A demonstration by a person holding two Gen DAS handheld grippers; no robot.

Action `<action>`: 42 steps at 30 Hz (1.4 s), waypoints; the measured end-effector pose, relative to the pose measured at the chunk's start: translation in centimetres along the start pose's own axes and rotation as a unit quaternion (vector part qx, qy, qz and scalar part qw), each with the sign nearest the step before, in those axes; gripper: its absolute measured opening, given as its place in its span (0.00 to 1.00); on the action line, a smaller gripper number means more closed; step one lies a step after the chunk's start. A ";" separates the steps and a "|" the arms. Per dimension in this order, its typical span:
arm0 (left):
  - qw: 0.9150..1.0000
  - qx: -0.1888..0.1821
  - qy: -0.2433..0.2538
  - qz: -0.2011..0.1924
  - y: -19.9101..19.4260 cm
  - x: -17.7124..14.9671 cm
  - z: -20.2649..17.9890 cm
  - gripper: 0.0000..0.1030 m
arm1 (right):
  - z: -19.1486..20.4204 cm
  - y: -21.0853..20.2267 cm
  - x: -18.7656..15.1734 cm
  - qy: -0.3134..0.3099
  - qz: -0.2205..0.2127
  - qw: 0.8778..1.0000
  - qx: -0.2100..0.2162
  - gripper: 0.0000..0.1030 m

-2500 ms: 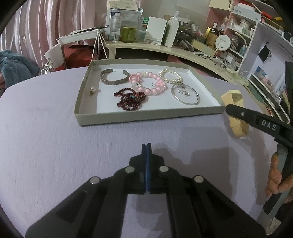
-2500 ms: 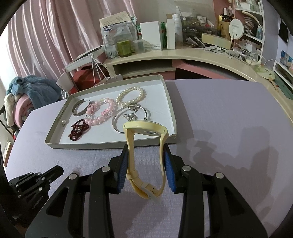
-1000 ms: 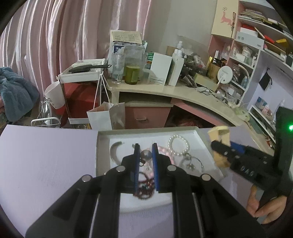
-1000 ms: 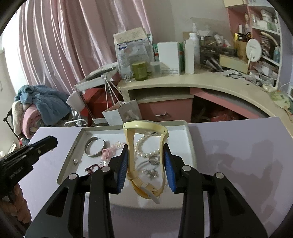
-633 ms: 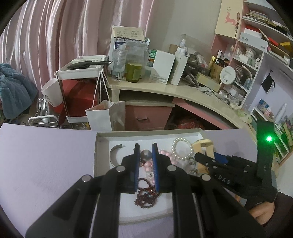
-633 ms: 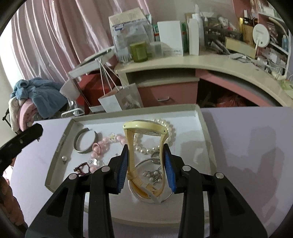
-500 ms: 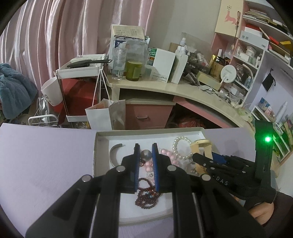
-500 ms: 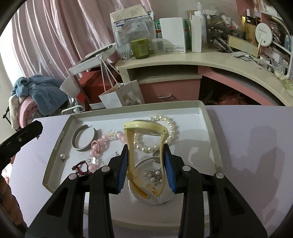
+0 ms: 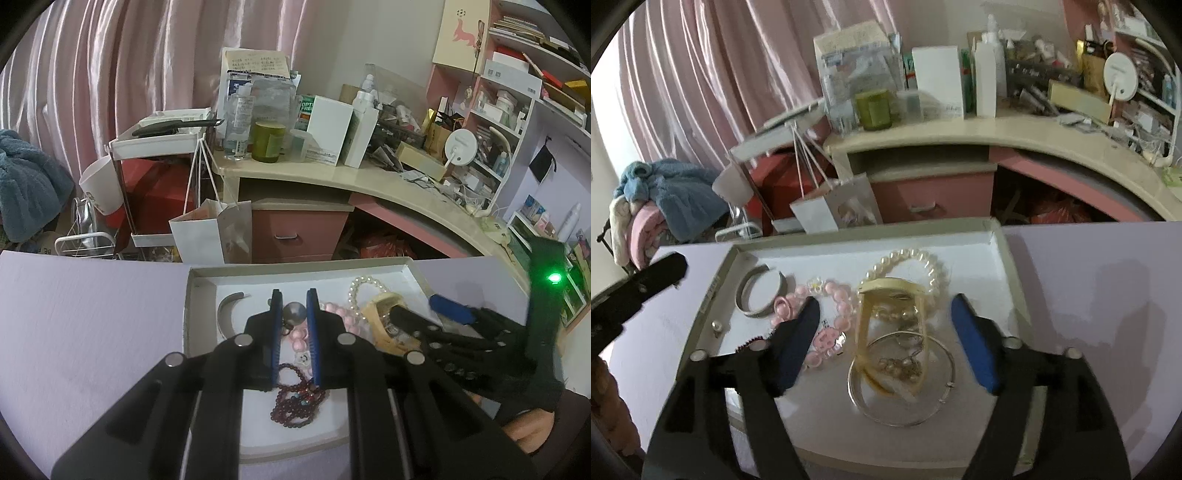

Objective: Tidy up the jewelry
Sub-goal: 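Carry the yellow watch and pearl earring into the tray and open both tools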

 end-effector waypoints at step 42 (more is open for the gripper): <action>0.999 -0.027 0.014 0.020 2.9 -1.7 -3.4 0.13 | -4.4 -3.7 -0.7 0.037 -0.083 0.993 -0.073 0.99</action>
Point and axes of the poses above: each gripper's, at about its wrist camera, not at the fingertips, and y roughly the way its jaws point, z to its left, x to its top, the point moved 6 cm from there along y, roughly the way its jaws point, and after that the axes turned 10 degrees about y, right-handed, at the moved point
